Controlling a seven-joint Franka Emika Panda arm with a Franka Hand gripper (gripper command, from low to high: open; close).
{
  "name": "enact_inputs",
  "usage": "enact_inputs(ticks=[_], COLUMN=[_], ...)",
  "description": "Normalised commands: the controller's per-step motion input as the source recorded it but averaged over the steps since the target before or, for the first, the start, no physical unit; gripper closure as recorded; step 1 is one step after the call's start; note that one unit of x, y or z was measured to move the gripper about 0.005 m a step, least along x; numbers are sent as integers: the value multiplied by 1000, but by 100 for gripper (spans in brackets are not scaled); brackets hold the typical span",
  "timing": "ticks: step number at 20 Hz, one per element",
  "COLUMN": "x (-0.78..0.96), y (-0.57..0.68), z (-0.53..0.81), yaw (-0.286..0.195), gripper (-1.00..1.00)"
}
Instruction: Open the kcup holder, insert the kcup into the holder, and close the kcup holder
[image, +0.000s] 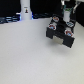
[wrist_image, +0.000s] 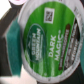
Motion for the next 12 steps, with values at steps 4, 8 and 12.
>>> enact_inputs(ticks=[4,8,12], x=[0,0,-5], y=[-59,0,61], z=[-230,-276,-191], yaw=[-116,-93,-57], gripper=[100,100,100])
